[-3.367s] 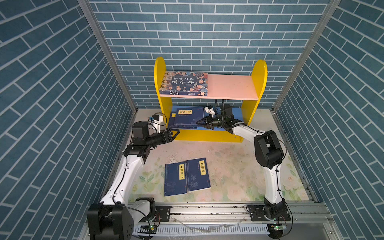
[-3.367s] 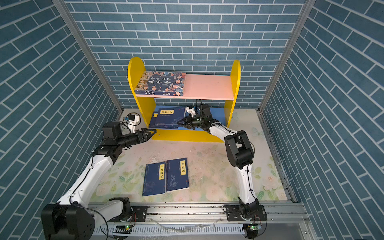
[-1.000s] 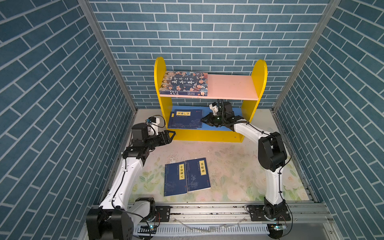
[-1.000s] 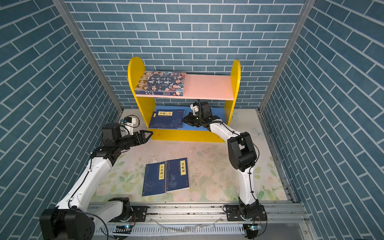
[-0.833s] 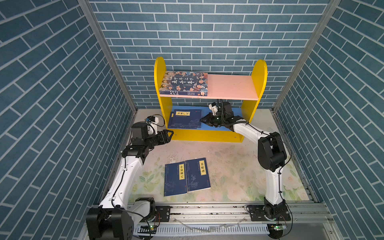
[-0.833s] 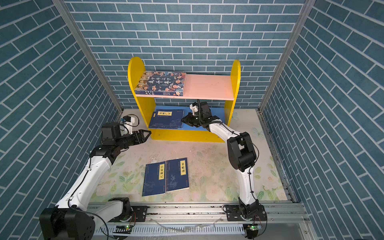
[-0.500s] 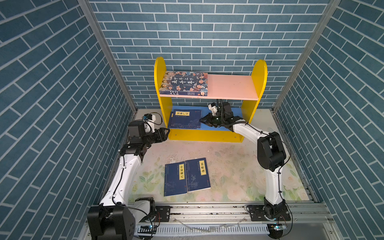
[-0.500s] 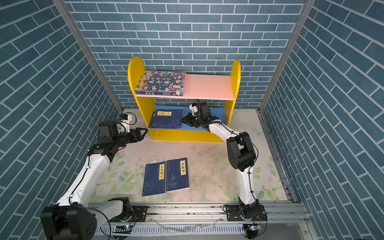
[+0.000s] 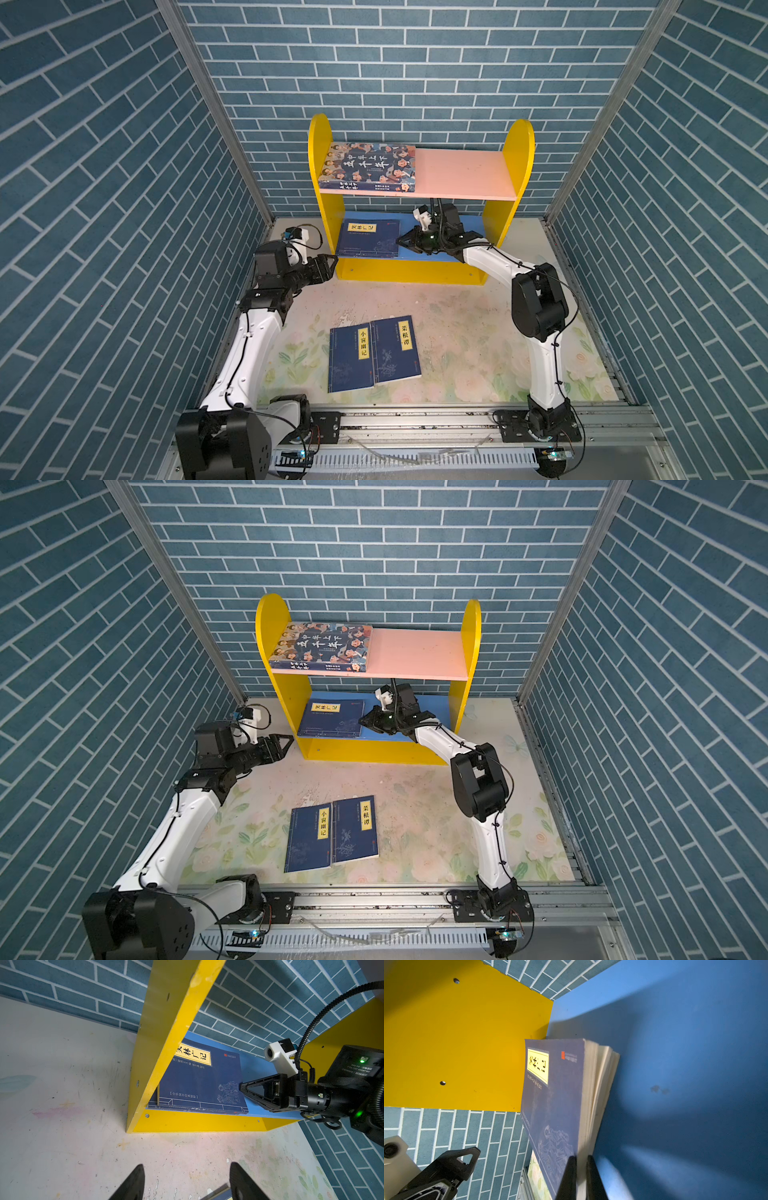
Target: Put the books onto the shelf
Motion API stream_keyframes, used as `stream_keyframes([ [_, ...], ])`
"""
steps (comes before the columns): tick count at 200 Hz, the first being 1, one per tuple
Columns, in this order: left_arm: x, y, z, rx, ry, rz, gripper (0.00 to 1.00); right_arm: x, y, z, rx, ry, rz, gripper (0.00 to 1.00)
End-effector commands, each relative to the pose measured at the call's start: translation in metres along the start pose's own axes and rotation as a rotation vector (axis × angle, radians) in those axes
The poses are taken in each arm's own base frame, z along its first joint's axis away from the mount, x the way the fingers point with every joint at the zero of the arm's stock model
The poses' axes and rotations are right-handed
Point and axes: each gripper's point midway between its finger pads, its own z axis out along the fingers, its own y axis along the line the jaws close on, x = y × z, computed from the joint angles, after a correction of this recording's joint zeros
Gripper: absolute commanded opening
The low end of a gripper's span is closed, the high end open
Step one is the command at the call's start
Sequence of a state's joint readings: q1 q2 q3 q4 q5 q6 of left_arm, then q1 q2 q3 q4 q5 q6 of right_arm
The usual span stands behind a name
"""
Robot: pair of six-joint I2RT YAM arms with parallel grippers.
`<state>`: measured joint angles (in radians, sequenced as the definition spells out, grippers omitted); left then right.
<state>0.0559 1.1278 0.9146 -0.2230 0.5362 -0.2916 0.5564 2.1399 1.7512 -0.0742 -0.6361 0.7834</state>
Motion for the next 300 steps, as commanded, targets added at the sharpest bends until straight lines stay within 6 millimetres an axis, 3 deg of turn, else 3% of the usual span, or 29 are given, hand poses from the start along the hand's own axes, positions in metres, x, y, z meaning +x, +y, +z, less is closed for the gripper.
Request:
stream_keyframes([
  [1,0.001,0.003,0.001,0.001,-0.006,-0.008,0.66,0.006,0.002,0.009,-0.001,0.028,-0.046,0.09],
  [95,0.001,0.008,0.002,-0.022,-0.009,-0.005,0.66,0.005,-0.002,0.009,0.028,-0.009,0.001,0.09],
  [149,0.001,0.026,0.006,-0.101,-0.034,0.18,0.64,0.003,-0.001,0.009,0.035,-0.033,0.024,0.09],
  [210,0.015,0.041,0.023,-0.105,-0.005,0.282,0.6,0.006,0.001,0.009,0.035,-0.03,0.024,0.13],
  [300,0.015,0.036,0.025,-0.071,0.0,0.255,0.61,0.004,0.008,0.009,0.02,-0.026,0.006,0.2],
])
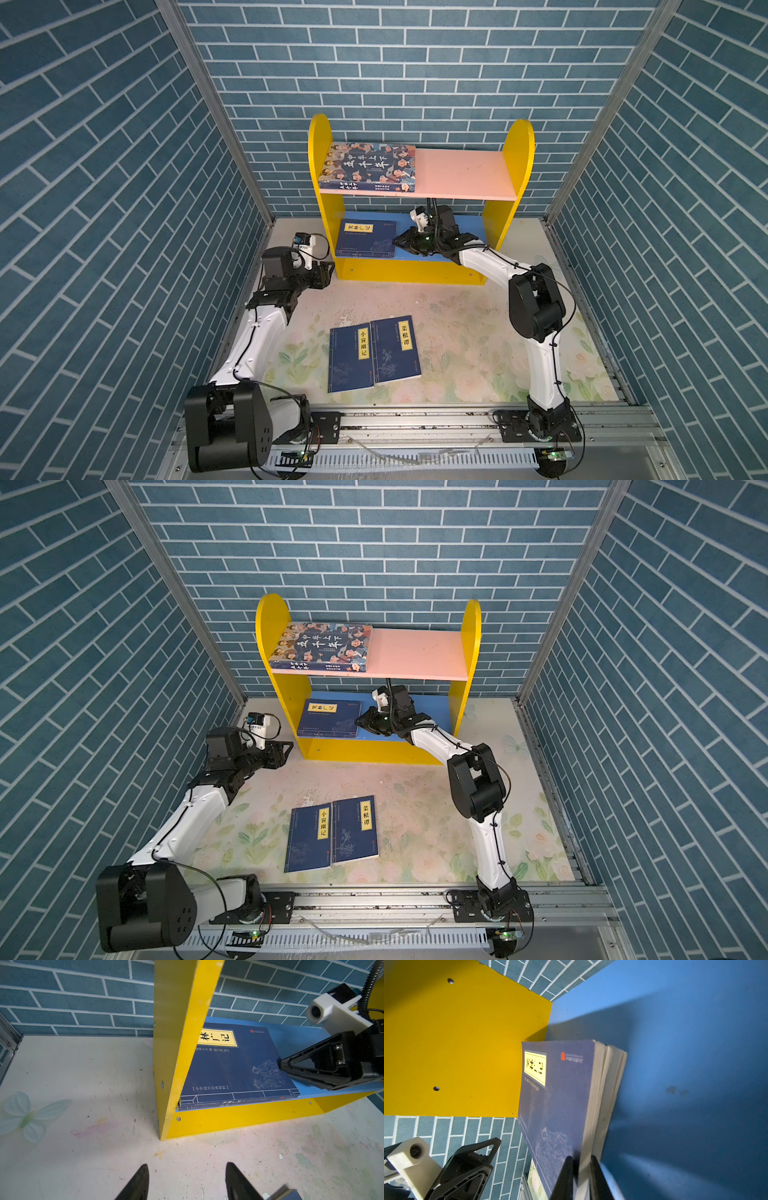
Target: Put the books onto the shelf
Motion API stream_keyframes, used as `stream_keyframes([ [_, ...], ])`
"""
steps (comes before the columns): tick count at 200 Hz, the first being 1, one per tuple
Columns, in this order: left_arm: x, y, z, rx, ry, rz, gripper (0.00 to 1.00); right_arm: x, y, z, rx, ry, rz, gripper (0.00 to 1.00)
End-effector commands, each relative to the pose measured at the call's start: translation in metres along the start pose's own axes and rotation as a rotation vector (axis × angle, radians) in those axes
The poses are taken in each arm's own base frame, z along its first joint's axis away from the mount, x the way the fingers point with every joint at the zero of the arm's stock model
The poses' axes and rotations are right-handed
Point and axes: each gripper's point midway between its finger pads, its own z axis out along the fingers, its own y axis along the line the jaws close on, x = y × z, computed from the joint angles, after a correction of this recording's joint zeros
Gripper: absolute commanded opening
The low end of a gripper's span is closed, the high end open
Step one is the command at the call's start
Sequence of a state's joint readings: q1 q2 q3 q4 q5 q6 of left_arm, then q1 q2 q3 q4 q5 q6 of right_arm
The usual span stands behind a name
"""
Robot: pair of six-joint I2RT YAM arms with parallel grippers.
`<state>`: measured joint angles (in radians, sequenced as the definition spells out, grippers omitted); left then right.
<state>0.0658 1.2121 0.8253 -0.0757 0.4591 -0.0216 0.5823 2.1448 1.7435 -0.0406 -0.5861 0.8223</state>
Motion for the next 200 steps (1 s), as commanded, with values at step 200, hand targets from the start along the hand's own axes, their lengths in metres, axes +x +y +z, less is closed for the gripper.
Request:
stream_keyframes([
  [200,-0.004,-0.011,-0.014,0.035,0.003,-0.046,0.62,0.001,0.028,-0.022,-0.055,-0.051,-0.048,0.19],
])
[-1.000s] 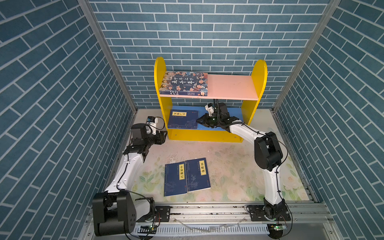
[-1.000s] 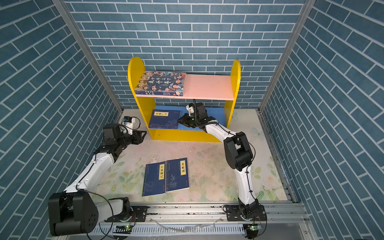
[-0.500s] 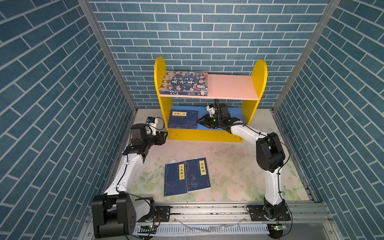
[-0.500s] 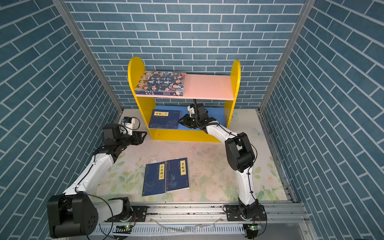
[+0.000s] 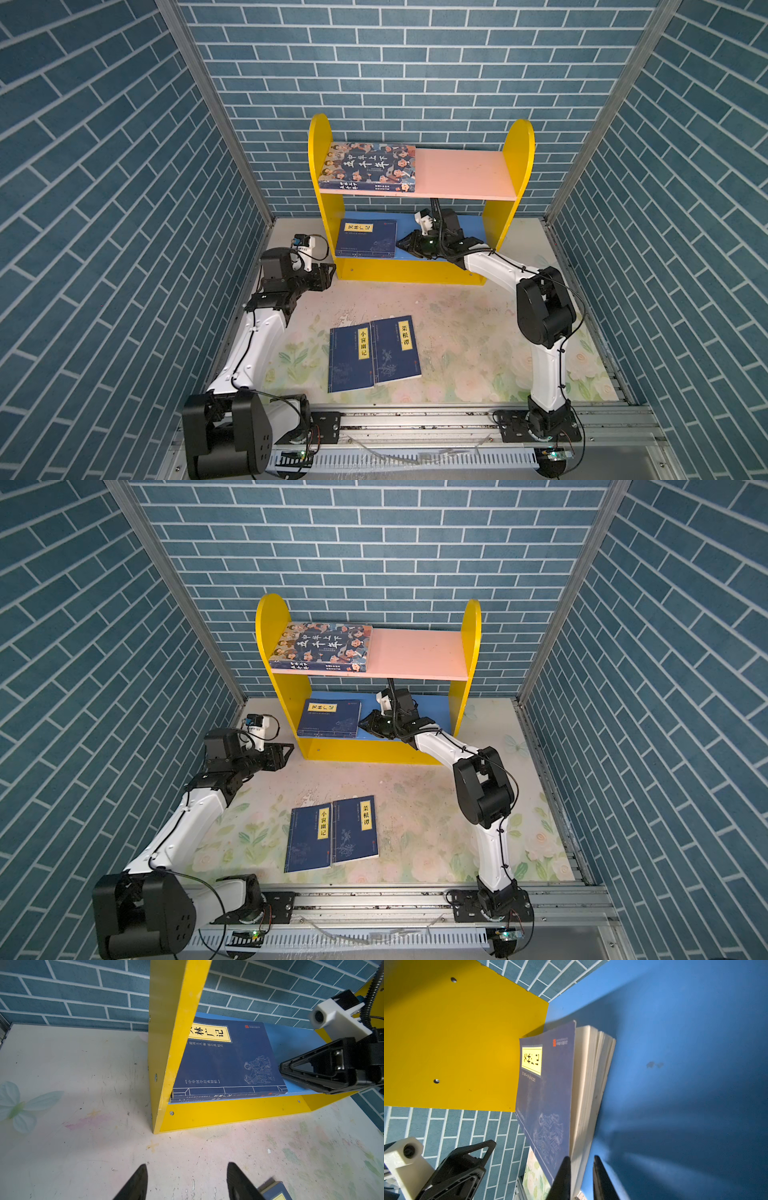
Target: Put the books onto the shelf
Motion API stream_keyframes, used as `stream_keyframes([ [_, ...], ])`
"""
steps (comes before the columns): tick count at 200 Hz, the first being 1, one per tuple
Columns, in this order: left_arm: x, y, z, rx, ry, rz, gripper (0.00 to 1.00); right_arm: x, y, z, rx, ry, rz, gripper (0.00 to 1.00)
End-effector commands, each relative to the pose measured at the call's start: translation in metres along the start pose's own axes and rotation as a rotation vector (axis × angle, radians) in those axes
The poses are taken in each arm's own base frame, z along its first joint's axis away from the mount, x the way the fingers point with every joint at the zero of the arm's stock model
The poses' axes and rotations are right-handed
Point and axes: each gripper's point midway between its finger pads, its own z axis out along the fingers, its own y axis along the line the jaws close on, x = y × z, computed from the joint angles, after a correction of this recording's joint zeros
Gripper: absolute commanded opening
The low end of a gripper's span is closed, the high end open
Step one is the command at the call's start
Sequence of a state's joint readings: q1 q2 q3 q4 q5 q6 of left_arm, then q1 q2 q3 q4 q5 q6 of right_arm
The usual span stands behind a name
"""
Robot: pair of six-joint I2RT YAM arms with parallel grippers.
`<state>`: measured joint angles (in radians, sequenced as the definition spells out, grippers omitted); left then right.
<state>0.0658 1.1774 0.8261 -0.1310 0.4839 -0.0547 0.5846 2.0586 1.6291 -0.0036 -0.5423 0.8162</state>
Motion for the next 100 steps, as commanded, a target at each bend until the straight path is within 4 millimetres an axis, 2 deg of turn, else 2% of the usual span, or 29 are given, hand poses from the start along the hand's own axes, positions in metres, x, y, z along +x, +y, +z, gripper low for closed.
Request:
stream_keyframes([
  [1,-0.0077,-0.0034,-0.0058,0.012,-0.016,-0.004,0.62,-0.0067,0.0275,-0.0055,-0.081,-0.016,-0.034,0.19],
  [100,-0.0059,-0.0039,-0.0044,0.019,-0.013,-0.002,0.62,-0.004,0.0248,0.0035,-0.095,0.008,-0.016,0.16],
])
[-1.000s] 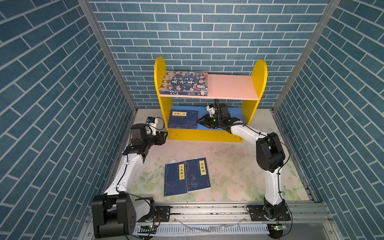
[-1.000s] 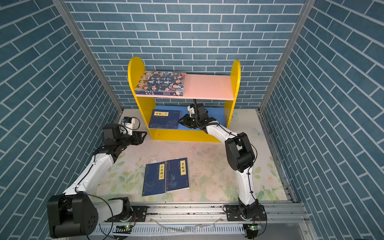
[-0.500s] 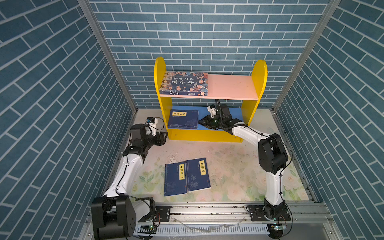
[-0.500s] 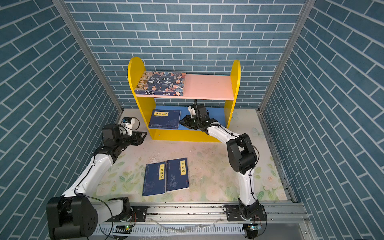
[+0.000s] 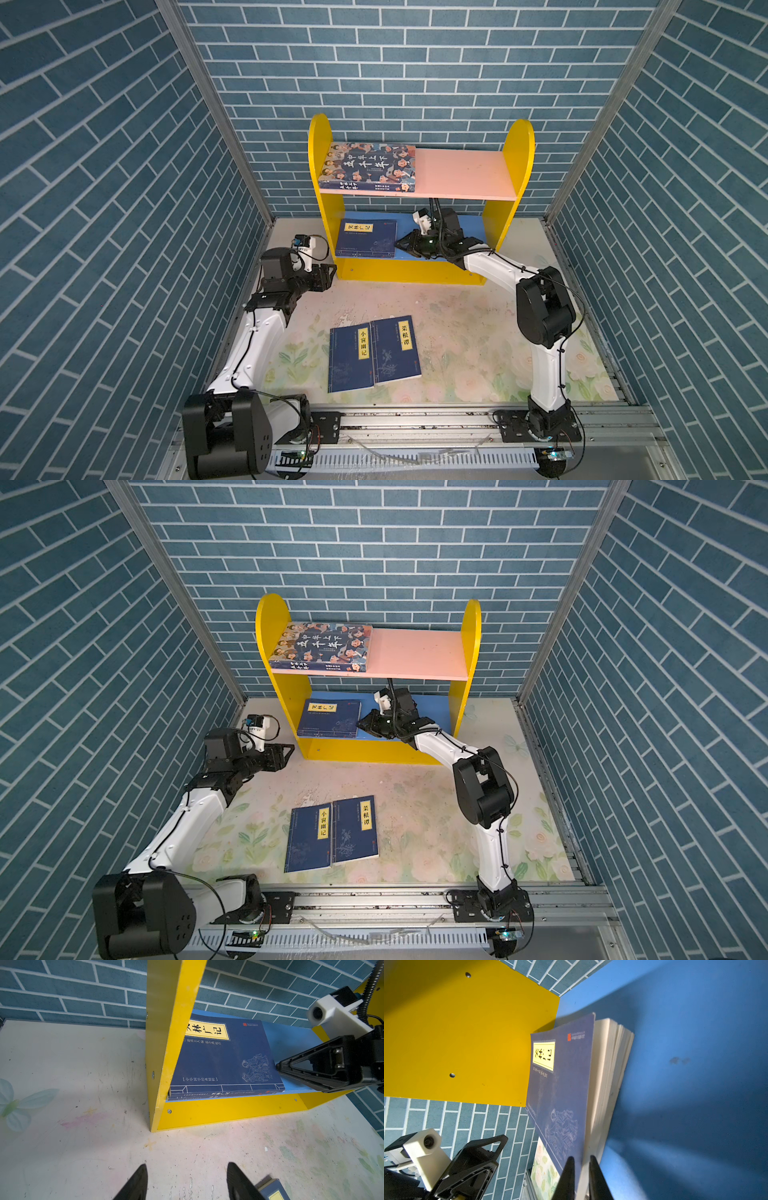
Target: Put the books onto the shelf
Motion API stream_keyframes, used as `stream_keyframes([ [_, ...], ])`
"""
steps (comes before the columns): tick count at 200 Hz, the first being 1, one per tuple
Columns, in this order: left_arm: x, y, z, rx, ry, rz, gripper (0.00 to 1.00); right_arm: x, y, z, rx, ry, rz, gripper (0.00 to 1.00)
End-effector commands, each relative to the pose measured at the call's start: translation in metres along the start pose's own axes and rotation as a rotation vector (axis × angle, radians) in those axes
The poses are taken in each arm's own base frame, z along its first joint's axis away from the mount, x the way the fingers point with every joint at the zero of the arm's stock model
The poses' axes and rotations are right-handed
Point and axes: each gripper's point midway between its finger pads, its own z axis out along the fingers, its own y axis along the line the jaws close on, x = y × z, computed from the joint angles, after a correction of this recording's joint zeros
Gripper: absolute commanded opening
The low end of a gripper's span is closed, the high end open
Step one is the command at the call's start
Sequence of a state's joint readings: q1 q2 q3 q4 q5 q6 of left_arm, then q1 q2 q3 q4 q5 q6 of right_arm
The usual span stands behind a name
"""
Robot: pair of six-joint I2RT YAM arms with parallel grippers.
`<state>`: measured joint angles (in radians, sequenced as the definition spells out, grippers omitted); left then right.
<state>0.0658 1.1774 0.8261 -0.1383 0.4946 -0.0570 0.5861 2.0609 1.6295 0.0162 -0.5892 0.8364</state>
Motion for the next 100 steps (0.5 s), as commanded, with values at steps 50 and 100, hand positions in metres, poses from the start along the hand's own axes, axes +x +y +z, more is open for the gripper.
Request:
stream_keyframes([
  [50,-0.0075,-0.0024,-0.0045,0.01,-0.021,0.005,0.62,-0.0075,0.017,0.006,-0.056,-0.009,-0.028,0.14],
  [100,-0.0078,-0.0028,-0.0038,0.013,-0.021,0.003,0.62,-0.0052,0.0169,0.0092,-0.062,0.003,-0.024,0.13],
])
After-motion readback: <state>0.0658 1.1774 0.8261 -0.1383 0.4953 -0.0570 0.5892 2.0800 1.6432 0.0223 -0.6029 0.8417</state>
